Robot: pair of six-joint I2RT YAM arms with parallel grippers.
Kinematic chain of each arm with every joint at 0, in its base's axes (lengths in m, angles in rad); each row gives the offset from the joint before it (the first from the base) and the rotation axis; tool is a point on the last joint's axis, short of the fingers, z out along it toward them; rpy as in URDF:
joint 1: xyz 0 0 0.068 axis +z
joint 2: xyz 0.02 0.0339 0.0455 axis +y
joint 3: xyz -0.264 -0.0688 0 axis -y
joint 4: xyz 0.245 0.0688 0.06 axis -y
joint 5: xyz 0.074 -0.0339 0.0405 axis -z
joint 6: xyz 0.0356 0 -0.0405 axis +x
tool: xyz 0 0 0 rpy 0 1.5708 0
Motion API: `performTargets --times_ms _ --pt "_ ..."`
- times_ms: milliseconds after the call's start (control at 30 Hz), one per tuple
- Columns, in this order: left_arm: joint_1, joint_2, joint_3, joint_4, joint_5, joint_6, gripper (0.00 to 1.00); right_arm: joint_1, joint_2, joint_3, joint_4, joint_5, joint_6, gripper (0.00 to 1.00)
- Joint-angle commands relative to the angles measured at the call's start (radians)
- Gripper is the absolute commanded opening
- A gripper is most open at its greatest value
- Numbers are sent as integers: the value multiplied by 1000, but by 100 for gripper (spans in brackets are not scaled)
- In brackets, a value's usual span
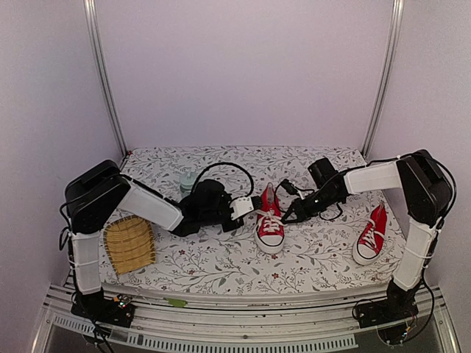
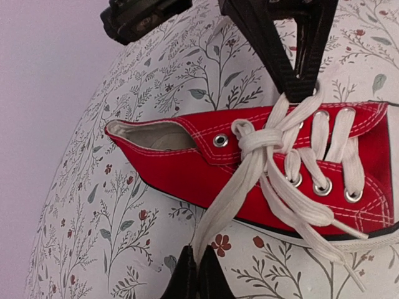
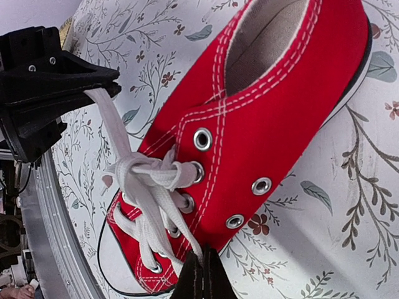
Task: Tie the shoes
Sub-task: Tie the loops with the shoelace on the shoe.
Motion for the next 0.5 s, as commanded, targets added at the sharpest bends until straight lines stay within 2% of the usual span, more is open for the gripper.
performTargets --times_ms 0,233,467 --pt "15 24 -21 1 -6 49 0 -8 -54 -12 -16 29 -20 1" --pt "18 51 -12 -51 -41 162 0 -13 -65 -23 -22 32 -27 1" --pt "20 59 -12 -77 -43 182 0 -28 -59 -43 -17 46 -34 1"
